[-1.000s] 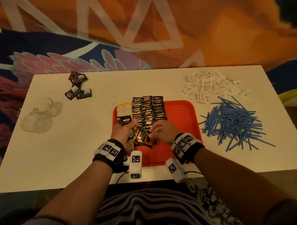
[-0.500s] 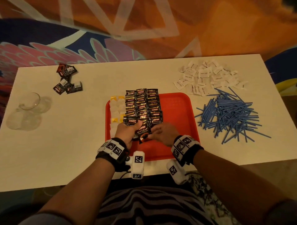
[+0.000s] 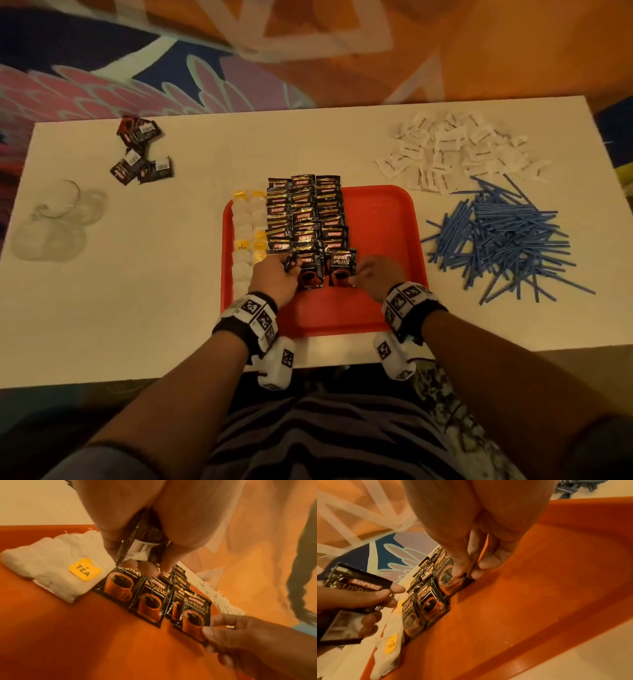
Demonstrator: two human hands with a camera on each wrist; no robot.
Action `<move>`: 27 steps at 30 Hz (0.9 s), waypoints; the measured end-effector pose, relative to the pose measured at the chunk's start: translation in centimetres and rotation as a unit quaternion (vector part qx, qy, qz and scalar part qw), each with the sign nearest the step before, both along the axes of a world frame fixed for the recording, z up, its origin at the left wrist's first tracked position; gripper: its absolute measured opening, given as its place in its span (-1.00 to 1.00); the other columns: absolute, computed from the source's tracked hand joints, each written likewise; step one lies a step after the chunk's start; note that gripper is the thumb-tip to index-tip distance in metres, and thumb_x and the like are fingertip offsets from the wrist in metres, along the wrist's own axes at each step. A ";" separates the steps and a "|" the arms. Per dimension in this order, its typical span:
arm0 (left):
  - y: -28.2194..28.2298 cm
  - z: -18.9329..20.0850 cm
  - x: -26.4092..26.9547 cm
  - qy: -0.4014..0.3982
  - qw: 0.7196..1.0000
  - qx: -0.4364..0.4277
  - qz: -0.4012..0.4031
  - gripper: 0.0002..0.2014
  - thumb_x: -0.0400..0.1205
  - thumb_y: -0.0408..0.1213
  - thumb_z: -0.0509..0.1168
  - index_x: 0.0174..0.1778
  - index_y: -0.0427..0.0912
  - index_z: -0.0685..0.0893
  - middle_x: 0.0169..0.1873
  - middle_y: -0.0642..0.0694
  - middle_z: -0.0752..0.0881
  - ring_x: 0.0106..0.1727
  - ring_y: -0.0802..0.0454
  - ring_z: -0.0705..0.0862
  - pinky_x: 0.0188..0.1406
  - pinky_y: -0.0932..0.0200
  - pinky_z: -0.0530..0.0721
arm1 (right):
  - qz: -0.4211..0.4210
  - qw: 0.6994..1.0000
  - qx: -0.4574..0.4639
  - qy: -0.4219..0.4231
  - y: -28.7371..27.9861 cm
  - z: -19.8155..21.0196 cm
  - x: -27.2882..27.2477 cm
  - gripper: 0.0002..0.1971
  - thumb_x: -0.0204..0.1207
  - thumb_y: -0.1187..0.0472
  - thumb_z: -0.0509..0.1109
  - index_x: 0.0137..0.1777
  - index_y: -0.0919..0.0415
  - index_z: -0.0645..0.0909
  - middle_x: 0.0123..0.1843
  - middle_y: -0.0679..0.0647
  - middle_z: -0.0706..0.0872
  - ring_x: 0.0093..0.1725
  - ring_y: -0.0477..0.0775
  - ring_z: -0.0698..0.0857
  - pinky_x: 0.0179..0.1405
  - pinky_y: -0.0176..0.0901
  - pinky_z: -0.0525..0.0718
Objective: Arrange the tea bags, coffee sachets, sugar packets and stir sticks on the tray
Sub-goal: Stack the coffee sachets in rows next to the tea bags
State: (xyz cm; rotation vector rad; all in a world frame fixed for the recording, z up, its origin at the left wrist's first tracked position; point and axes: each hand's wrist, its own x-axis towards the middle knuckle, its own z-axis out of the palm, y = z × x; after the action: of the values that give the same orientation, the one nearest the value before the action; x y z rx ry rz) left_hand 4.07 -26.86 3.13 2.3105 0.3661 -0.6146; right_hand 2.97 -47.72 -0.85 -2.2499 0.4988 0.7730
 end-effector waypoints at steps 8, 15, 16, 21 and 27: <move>-0.3 -0.5 -0.9 0.007 0.995 0.040 -0.090 -0.74 0.69 -0.36 0.30 0.27 -0.21 0.76 0.21 -0.24 0.71 0.23 -0.19 0.65 0.00 0.25 0.45 | -0.010 1.000 -0.008 -0.006 1.0 -0.8 0.9 -0.77 0.40 0.10 0.61 -0.18 0.02 0.56 -0.25 -0.16 0.62 -0.32 -0.28 0.56 -0.56 -0.51 0.36; -0.8 -0.7 -0.9 0.014 0.996 0.037 -0.083 -0.71 0.71 -0.37 0.28 0.33 -0.21 0.73 0.26 -0.23 0.72 0.27 -0.16 0.64 0.06 0.25 0.45 | -0.034 0.999 0.005 -0.001 0.9 -1.2 1.0 -0.78 0.41 0.14 0.60 -0.05 0.08 0.61 -0.25 -0.16 0.65 -0.31 -0.29 0.58 -0.56 -0.50 0.38; -0.9 -0.7 -0.9 0.014 0.996 0.038 -0.084 -0.71 0.71 -0.37 0.28 0.34 -0.21 0.72 0.27 -0.22 0.72 0.29 -0.16 0.63 0.09 0.23 0.46 | -0.032 0.999 0.001 -0.001 0.9 -1.2 1.0 -0.78 0.41 0.13 0.60 -0.05 0.07 0.61 -0.25 -0.17 0.64 -0.32 -0.29 0.57 -0.56 -0.50 0.37; -0.8 -0.5 -0.8 0.021 0.996 0.035 -0.077 -0.68 0.71 -0.34 0.29 0.39 -0.20 0.69 0.30 -0.22 0.69 0.33 -0.16 0.61 0.25 0.13 0.52 | -0.027 1.000 -0.010 -0.010 1.0 -1.0 1.1 -0.79 0.43 0.09 0.58 -0.08 0.03 0.58 -0.22 -0.18 0.61 -0.31 -0.30 0.55 -0.60 -0.57 0.32; -0.2 -0.4 -0.8 0.020 0.999 -0.022 0.028 -0.81 0.71 -0.18 0.28 0.09 -0.19 0.72 -0.03 -0.09 0.71 0.00 -0.07 0.65 -0.02 0.15 0.51 | -0.043 0.999 -0.001 -0.020 0.7 -0.4 0.9 -0.81 0.44 0.10 0.56 -0.08 0.06 0.60 -0.13 -0.07 0.67 -0.19 -0.16 0.64 -0.45 -0.42 0.45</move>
State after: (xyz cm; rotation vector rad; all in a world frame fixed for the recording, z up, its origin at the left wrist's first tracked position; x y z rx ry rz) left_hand 3.25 -27.05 2.69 2.2403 0.4311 -0.6360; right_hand 3.84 -46.99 -1.21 -2.2261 0.5733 0.6829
